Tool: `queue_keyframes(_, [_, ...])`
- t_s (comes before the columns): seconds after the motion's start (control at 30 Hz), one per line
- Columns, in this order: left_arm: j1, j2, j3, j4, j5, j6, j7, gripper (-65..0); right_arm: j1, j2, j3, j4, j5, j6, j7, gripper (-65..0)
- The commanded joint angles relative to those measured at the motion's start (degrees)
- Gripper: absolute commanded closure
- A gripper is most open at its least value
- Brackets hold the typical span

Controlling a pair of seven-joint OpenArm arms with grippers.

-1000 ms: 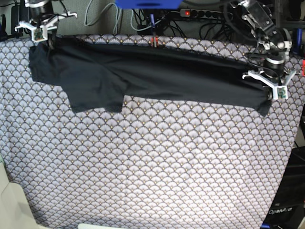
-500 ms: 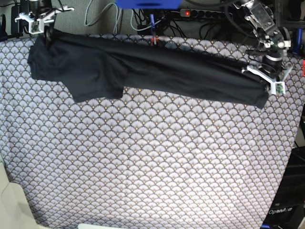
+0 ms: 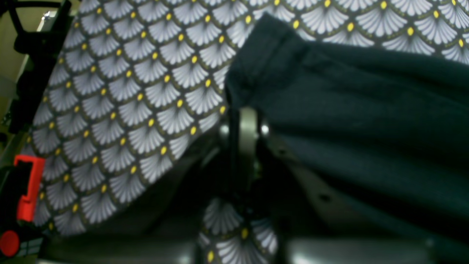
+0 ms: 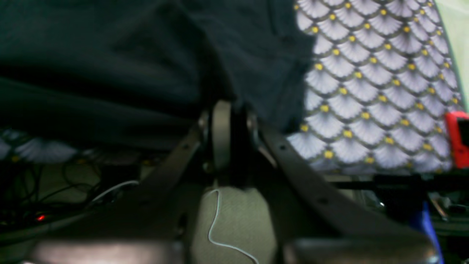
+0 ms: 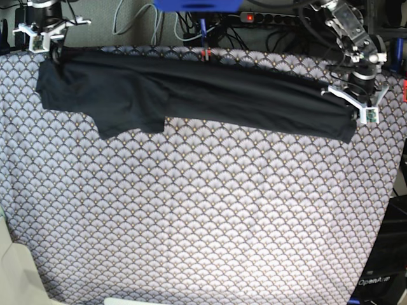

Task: Fold the T-shirt properly
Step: 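Lay the folded edge down and open the right gripper, then lower the right gripper onto the folded shirt's sleeve end and grasp it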

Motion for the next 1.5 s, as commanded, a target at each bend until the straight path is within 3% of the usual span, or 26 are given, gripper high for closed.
queue_keyframes(0.0, [-0.09,-0.80,-0.29,1.18,-0.55,1.15,-1.35,-11.1,-0.65,0.60,0.75,0.77,0.79,-1.12,1.05,-10.2])
queue_keyframes(0.1, [0.79,-0.80,-0.11,1.53,-0.73,1.06,-1.52,-21.7,-0.56,0.60,0.75,0.68,0.79,-1.12,1.05,-15.0])
queue_keyframes(0.17, [1.14,-0.80,-0.11,1.62,-1.96,0.97,-1.52,-24.5,-0.48,0.60,0.83,0.68,0.79,-1.12,1.05,-17.6])
queue_keyframes(0.3, [1.14,-0.89,-0.55,1.88,-5.04,-4.48,-1.44,-24.5,-0.48,0.60,0.83,0.59,0.79,-1.12,0.35,-20.2])
queue_keyframes(0.4, [0.79,-0.80,-3.28,1.88,-4.95,-6.50,-1.44,-24.5,-0.39,1.13,0.83,0.59,0.79,-1.12,-3.43,-20.2])
queue_keyframes(0.53, [0.70,-1.07,-4.77,1.27,-5.39,-6.59,-1.44,-24.5,0.76,3.06,1.80,0.59,0.79,-1.12,-7.12,-20.3])
queue_keyframes(0.73, [0.70,-1.07,-4.86,1.27,-5.39,-6.59,-1.44,-24.7,4.36,3.15,6.55,0.94,0.79,-1.12,-7.38,-20.3])
queue_keyframes(0.97, [0.97,-1.07,-4.86,1.18,-5.39,-6.99,-1.44,-24.8,6.73,7.81,8.39,1.38,0.79,-1.12,-7.74,-20.3])
queue_keyframes(1.13, [0.79,-0.89,-5.83,1.18,-5.39,-6.99,-1.44,-36.2,12.27,10.01,8.13,1.56,0.61,-1.12,-8.18,-20.3])
queue_keyframes(1.27, [0.70,-0.80,-6.80,1.36,-5.39,-6.99,-1.44,-35.8,16.67,12.03,3.91,5.60,0.61,-1.12,-16.88,-20.2])
queue_keyframes(1.47, [0.88,-0.80,-6.80,1.45,-5.39,-6.99,-1.35,-34.9,23.35,14.14,-9.89,12.55,0.88,-1.12,-37.89,-20.3])
